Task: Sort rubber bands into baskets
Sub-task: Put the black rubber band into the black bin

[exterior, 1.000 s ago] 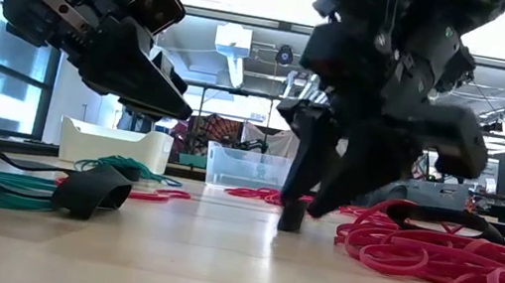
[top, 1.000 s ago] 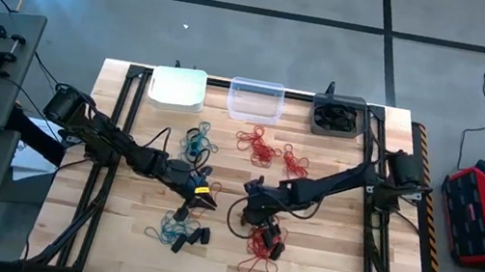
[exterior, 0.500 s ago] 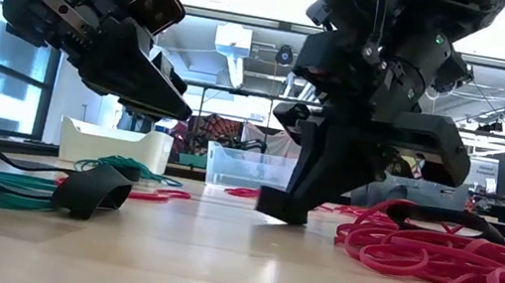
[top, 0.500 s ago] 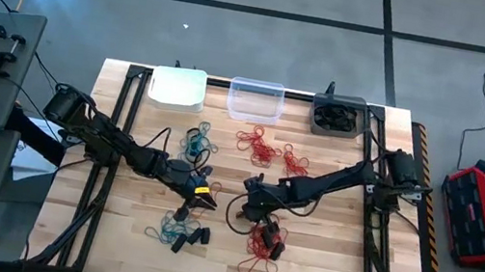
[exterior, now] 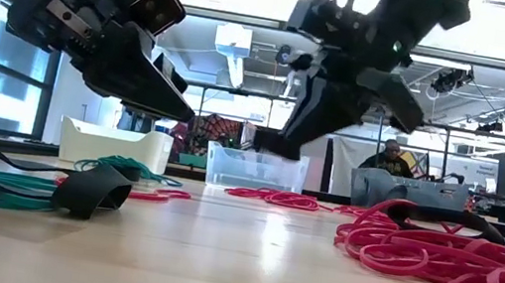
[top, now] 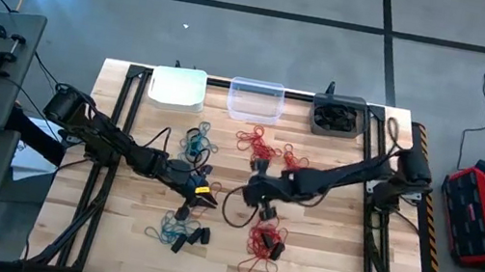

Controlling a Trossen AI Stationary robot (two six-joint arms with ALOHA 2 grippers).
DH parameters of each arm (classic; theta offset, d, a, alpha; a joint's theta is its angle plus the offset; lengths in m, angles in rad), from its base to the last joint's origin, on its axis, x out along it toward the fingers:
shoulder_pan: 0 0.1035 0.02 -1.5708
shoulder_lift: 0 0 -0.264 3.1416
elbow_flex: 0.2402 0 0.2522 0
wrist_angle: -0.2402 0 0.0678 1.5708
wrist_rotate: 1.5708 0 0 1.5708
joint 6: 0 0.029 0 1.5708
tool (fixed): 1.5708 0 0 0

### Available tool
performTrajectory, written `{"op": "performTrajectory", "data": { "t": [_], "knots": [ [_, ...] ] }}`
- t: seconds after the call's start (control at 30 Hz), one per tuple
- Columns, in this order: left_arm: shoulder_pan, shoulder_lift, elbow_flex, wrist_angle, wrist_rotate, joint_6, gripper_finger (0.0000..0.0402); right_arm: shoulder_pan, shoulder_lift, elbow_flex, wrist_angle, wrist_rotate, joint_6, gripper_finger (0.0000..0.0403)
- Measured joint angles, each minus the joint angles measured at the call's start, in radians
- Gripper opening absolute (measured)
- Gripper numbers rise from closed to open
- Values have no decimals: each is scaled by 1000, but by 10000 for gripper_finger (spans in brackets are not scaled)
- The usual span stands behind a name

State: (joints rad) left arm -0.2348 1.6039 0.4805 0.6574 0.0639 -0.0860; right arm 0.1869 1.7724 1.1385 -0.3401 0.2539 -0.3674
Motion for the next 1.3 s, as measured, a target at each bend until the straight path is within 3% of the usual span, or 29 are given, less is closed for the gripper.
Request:
{"op": "performTrajectory", "data": {
  "t": [0.27,0.57,0.67,0.87,1.0,1.3],
  "knots": [
    [1,0,0,-4,0,0,37,-179,-219,-76,-205,194,84,1],
    [2,0,0,-1,-1,0,37,-562,-539,-304,-189,259,416,0],
    [10,0,0,-1,-1,0,37,-686,-590,-361,-149,230,448,0],
    [26,0,0,-2,-1,0,37,-889,-555,-440,-32,65,446,0],
    [32,0,0,-2,1,1,37,-950,-505,-447,11,36,457,10],
    [32,-15,1,-10,12,10,37,-956,-460,-393,13,34,479,141]
  ]
}}
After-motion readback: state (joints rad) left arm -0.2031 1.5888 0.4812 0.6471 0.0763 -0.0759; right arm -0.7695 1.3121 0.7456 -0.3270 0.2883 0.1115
